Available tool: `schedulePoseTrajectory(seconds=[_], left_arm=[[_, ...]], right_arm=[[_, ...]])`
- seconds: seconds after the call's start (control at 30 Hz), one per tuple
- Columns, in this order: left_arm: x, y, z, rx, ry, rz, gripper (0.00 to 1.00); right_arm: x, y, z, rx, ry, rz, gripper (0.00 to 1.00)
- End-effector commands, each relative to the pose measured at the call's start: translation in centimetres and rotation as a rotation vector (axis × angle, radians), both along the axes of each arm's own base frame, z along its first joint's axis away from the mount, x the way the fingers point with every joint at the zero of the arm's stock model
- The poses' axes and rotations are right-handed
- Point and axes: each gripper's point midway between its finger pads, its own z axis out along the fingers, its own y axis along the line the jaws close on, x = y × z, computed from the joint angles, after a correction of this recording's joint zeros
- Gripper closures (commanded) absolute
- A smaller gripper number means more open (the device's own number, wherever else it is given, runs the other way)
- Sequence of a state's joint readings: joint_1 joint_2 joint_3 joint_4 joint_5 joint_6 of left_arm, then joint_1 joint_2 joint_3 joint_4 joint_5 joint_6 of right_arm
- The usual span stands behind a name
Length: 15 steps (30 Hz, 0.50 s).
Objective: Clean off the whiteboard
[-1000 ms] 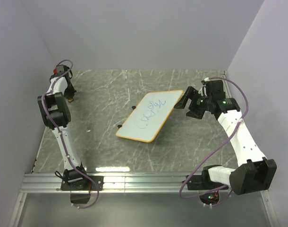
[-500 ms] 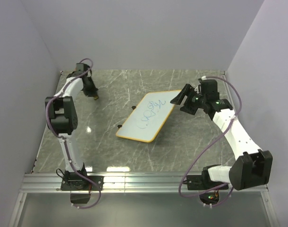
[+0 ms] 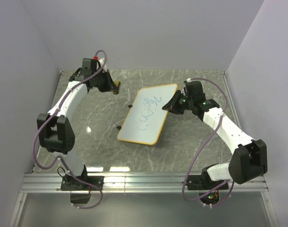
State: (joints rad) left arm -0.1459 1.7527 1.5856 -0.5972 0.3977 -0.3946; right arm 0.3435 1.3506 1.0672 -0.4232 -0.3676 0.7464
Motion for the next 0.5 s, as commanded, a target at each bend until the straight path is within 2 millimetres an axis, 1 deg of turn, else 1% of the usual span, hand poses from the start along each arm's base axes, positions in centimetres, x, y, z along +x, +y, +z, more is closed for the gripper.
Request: schedulePoseTrajectory(seconds=[0.0, 0.03, 0.07, 0.1, 0.13, 0.17, 0.2, 0.23, 0.27, 0.3, 0.33, 0.37, 0.4, 0.43, 0.47], left_arm=[[-4.8, -5.2, 3.0, -0.115, -0.085, -0.275, 1.0], [-5.9, -5.8, 4.0, -0.138, -0.108, -0.308, 1.0], [-7.2, -7.2, 4.3, -0.169, -0.112, -0.367, 1.0], [-8.0, -7.8, 4.1, -0.186, -0.114, -0.403, 1.0], [-8.8, -8.5, 4.6, -0.201, -0.126, -0.434, 1.0], [-9.3, -9.1, 4.6, -0.201, -0.126, -0.453, 1.0], [-9.9, -10.3, 4.5, -0.194, -0.122, -0.478, 1.0], [-10.2, -10.8, 4.3, -0.19, -0.107, -0.489, 1.0], [-10.9, -12.0, 4.3, -0.193, -0.1, -0.527, 1.0], [-11.0, -12.6, 4.9, -0.192, -0.11, -0.545, 1.0], [-11.1, -13.3, 4.6, -0.193, -0.098, -0.561, 1.0], [-11.7, -14.2, 4.5, -0.195, -0.088, -0.59, 1.0], [-11.6, -14.8, 4.9, -0.186, -0.099, -0.592, 1.0], [-11.4, -15.4, 4.1, -0.173, -0.082, -0.595, 1.0], [-12.0, -16.2, 3.7, -0.166, -0.058, -0.618, 1.0]], right_arm=[[0.0, 0.2, -0.8, -0.041, -0.027, 0.026, 0.83], [0.0, 0.1, -0.9, -0.05, -0.026, 0.026, 0.84], [-0.1, 0.0, -1.1, -0.056, -0.021, 0.026, 0.84], [-0.1, 0.0, -1.2, -0.061, -0.019, 0.028, 0.85], [-0.2, 0.0, -1.4, -0.063, -0.013, 0.029, 0.85], [-0.2, -0.1, -1.5, -0.062, -0.01, 0.028, 0.86], [-0.3, 0.0, -1.5, -0.06, -0.008, 0.032, 0.86], [-0.3, 0.0, -1.7, -0.06, -0.004, 0.032, 0.86], [-0.3, 0.0, -1.8, -0.062, -0.002, 0.033, 0.86], [-0.4, 0.0, -1.9, -0.062, 0.002, 0.036, 0.87], [-0.4, 0.0, -1.9, -0.061, 0.003, 0.038, 0.87], [-0.4, 0.1, -1.9, -0.063, 0.006, 0.04, 0.88], [-0.3, 0.1, -1.9, -0.065, 0.006, 0.041, 0.89], [-0.4, 0.1, -2.0, -0.066, 0.009, 0.043, 0.89], [-0.5, 0.2, -2.0, -0.066, 0.01, 0.047, 0.9]])
